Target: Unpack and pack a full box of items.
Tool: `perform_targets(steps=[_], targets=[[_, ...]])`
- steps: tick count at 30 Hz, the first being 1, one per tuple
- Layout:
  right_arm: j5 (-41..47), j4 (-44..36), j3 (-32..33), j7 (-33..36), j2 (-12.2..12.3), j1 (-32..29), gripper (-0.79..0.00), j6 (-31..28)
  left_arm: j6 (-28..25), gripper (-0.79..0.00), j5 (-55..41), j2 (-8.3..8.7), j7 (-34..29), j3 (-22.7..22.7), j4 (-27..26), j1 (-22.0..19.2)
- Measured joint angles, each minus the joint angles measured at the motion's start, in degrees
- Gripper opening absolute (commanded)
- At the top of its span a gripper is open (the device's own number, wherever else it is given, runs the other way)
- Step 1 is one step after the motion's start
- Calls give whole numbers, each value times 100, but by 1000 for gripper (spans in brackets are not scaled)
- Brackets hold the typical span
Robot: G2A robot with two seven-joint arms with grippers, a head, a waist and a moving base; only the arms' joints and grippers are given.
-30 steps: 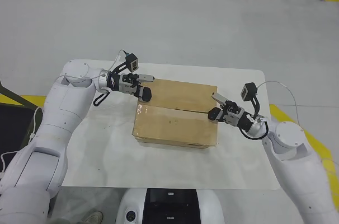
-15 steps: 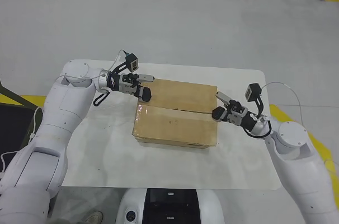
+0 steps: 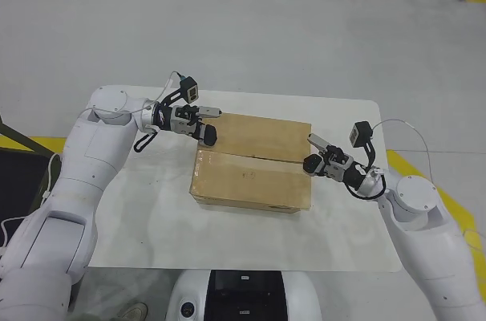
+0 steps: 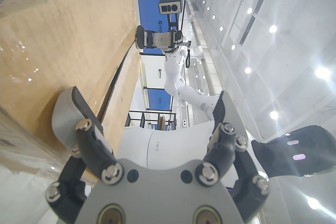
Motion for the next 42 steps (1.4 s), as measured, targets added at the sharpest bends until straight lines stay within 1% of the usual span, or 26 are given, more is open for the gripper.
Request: perform_targets(steps=[5, 11, 17, 20, 23, 28, 34, 38, 42], targets=[[0, 0, 0, 0, 0, 0, 0, 0, 3, 0, 1, 0, 15, -1, -16, 11], [0, 0, 0, 0, 0, 0, 0, 0, 37, 0, 4, 51, 408, -164, -474, 178], [0, 0, 0, 0, 0, 0, 0, 0, -17, 0, -148, 175, 604, -576, -679, 415], [0, 0, 0, 0, 0, 0, 0, 0, -26, 0, -186, 251, 666, -801, -874, 606], [0, 0, 0, 0, 0, 0, 0, 0, -24, 0, -253, 328, 744, -1034, -1135, 879], [0, 0, 0, 0, 0, 0, 0, 0, -38, 0, -330, 473, 1074, -1529, -1700, 1516], [0, 0, 0, 0, 0, 0, 0, 0, 307, 0, -277, 655, 1451, -2193, -2453, 2350], [0, 0, 0, 0, 0, 0, 0, 0, 322, 0, -471, 719, 1779, -2602, -2909, 2887], [0, 0, 0, 0, 0, 0, 0, 0, 98, 0, -517, 739, 2419, -2923, -3288, 3356]])
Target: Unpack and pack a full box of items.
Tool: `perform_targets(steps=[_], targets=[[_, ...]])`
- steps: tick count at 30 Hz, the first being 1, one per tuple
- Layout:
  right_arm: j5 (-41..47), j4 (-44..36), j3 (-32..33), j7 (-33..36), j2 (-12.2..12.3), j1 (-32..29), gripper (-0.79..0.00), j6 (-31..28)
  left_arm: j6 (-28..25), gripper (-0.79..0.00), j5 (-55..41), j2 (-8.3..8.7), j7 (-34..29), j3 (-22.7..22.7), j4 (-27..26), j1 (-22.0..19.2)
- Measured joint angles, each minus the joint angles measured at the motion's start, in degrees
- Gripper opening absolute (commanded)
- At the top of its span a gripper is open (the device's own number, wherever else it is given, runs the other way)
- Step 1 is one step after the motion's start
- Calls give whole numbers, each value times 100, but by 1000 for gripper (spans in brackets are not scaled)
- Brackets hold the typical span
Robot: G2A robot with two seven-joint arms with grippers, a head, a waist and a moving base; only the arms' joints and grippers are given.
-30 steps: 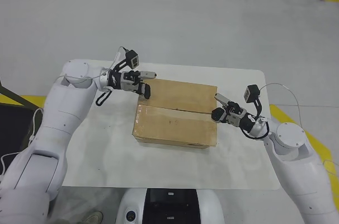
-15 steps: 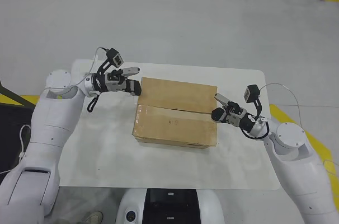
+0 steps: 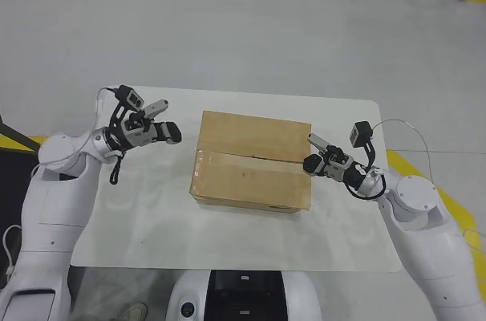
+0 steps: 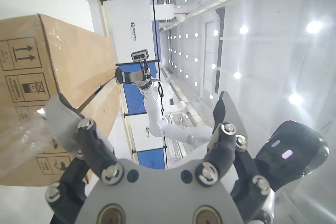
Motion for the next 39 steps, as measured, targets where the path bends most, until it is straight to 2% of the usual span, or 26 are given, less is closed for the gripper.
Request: perform_targets(steps=[3, 17, 22, 26, 33, 39], targets=[[0, 0, 0, 0, 0, 0, 0, 0, -104, 0, 193, 2, 433, -65, -143, 162], [0, 0, 0, 0, 0, 0, 0, 0, -97, 0, 195, 2, 415, -60, -140, 157], [0, 0, 0, 0, 0, 0, 0, 0, -107, 0, -451, -66, 988, -74, -370, 287], [0, 0, 0, 0, 0, 0, 0, 0, -425, 0, -522, -109, 1568, -115, -764, 726], [0, 0, 0, 0, 0, 0, 0, 0, -672, 0, -324, -150, 2525, -313, -1651, 1823], [0, 0, 0, 0, 0, 0, 0, 0, -890, 0, -227, -193, 3004, -426, -2012, 2400]])
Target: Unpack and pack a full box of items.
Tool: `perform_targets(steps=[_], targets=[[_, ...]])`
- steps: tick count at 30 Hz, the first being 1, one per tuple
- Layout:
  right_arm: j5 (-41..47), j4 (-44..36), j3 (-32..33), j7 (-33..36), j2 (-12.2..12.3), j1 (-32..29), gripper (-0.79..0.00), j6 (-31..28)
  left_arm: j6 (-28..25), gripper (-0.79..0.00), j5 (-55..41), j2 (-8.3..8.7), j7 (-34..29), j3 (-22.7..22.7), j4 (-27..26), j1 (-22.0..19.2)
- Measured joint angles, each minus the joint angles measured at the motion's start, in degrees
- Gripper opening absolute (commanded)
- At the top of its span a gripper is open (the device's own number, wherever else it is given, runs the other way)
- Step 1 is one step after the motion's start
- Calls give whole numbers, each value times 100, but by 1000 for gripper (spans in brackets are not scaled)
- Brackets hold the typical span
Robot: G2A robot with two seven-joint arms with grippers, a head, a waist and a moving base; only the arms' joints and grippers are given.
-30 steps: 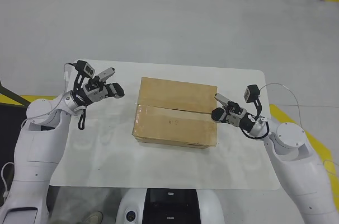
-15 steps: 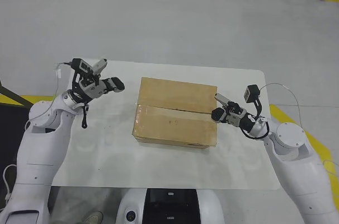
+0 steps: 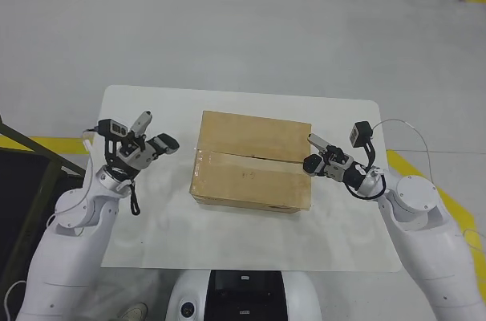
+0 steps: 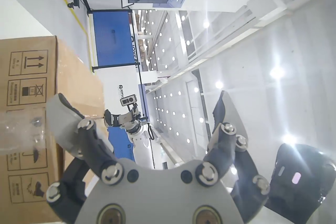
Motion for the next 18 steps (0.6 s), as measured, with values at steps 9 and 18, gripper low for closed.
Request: perform_targets(steps=[9, 18], targets=[[0, 0, 0, 0, 0, 0, 0, 0, -305, 0, 463, -56, 691, -246, -266, 711], [0, 0, 0, 0, 0, 0, 0, 0, -287, 0, 622, -58, 768, -251, -250, 732]])
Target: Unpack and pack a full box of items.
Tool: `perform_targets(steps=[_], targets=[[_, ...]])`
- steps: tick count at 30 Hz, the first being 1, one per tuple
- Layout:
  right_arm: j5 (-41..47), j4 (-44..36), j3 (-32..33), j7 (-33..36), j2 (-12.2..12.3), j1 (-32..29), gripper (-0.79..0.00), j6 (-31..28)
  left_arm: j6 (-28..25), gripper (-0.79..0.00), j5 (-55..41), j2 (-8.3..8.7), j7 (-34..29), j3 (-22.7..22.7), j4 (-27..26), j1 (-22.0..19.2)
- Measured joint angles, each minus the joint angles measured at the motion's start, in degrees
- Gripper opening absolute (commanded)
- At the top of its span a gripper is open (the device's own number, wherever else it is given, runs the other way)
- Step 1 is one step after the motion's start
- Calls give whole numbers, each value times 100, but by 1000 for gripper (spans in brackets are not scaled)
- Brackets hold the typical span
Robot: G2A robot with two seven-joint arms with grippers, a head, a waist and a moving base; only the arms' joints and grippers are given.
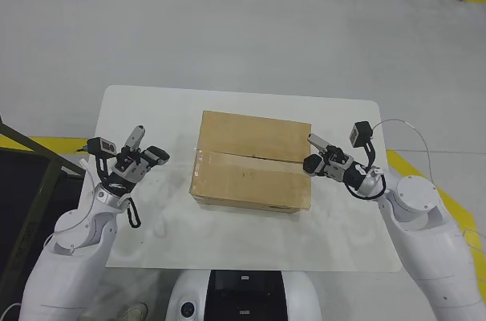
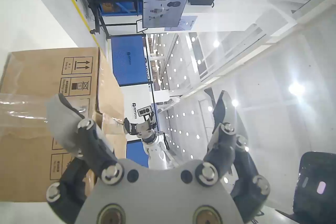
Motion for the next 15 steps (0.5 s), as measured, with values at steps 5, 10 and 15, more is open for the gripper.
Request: perform_targets(steps=[5, 10, 15], targets=[[0, 0, 0, 0, 0, 0, 0, 0, 0, 0, -11, -2, 10, -1, -7, -5], [0, 0, 0, 0, 0, 0, 0, 0, 106, 0, 7, -43, 175, 111, -104, 74], [0, 0, 0, 0, 0, 0, 0, 0, 58, 0, -12, -97, 255, 310, -27, 448]])
